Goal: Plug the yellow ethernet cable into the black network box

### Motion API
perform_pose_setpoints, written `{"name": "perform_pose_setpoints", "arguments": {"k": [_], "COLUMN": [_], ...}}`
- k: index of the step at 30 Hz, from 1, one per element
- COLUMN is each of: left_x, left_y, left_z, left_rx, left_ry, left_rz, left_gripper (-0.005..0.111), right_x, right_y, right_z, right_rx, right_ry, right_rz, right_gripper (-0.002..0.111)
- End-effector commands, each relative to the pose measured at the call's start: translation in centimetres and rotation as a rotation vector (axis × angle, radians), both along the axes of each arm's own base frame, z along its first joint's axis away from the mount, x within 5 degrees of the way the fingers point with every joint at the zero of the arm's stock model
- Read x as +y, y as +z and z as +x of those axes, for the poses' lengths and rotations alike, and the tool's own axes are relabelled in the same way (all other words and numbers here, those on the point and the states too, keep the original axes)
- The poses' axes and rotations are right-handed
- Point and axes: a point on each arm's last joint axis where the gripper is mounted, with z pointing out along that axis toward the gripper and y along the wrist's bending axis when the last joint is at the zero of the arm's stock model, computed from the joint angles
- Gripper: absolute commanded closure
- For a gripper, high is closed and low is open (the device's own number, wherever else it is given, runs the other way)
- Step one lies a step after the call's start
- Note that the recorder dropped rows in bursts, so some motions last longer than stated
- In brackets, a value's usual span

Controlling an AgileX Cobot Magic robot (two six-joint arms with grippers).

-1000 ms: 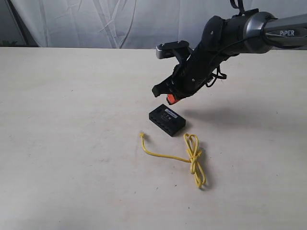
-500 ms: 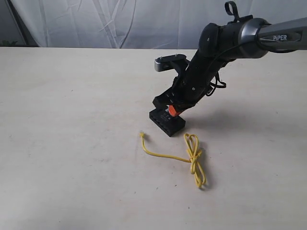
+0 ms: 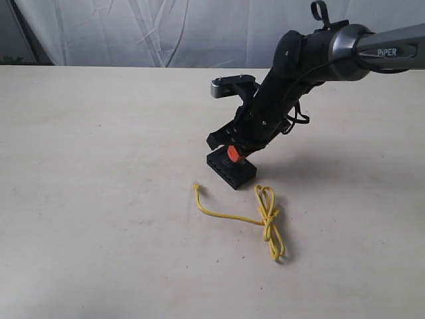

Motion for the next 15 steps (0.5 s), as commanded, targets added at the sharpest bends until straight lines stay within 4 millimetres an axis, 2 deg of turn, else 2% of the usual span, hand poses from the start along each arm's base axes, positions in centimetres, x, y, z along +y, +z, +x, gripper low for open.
{"name": "perform_pose_setpoints", "arguments": {"k": [1,5,15], "left_x": [0.0,0.0,0.0], "left_y": [0.0,0.0,0.0], "left_z": [0.0,0.0,0.0], "left_rx": [-0.015,-0.015,-0.015], "left_ry": [0.001,0.001,0.001], "left_rz": [0.003,0.005,0.005], "left_gripper": [0.107,0.107,0.107], "right_x": [0.6,0.1,-2.9], "right_y": [-1.5,-2.5,-3.0], "right_z": [-0.2,-0.2,-0.1], "right_rx": [-0.004,0.009,0.059], "right_ry": [0.018,0.022,0.019], "right_rz": [-0.024,-0.089,-0.303], "right_gripper": [0.109,0.109,0.109]}}
